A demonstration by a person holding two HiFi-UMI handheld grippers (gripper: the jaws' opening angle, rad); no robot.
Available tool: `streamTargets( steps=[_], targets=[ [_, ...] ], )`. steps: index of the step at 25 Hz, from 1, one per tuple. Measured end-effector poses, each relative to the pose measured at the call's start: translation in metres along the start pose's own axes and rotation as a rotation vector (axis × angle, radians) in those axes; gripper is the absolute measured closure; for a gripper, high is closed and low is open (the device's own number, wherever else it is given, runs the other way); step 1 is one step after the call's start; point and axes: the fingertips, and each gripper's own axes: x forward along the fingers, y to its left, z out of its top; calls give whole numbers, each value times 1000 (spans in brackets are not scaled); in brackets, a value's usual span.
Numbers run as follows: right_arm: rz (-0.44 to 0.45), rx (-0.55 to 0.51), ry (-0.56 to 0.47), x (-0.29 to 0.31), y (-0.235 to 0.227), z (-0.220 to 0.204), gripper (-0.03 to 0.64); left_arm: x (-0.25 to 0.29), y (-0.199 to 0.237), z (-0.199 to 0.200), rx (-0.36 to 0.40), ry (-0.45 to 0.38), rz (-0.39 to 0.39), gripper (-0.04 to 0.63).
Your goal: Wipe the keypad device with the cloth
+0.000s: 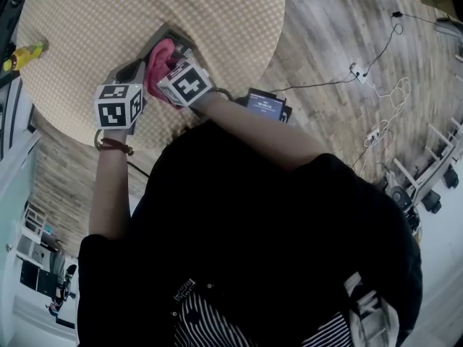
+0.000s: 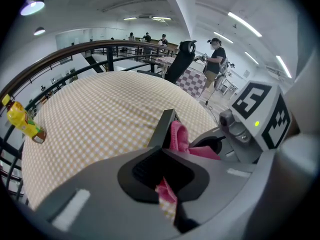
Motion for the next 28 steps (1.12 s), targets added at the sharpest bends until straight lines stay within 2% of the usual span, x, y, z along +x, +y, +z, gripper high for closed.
streamTargets(
  steps=[4, 7, 11, 14, 18, 24, 28],
  targets=[
    [26, -23, -51, -3, 10, 23, 552, 0, 2, 1, 0, -3, 0, 594],
    [7, -66, -53, -2, 7, 16, 552, -1, 0, 2, -30, -10, -20, 595],
    [4, -24, -10, 3, -5, -11, 552, -1, 2, 1, -67, -24, -32, 595],
    [-19, -2, 29, 5, -15, -28, 552, 0, 1, 0, -39, -23, -32, 595],
    [-50, -9, 63, 3, -12, -23, 552, 0, -1, 1, -26, -22, -36, 594],
    [-4, -83, -49, -5, 13, 26, 552, 2, -1, 2, -10, -21, -31, 595],
    [2, -101, -70, -4, 13, 23, 552, 0, -2, 1, -9, -24, -35, 595]
  ],
)
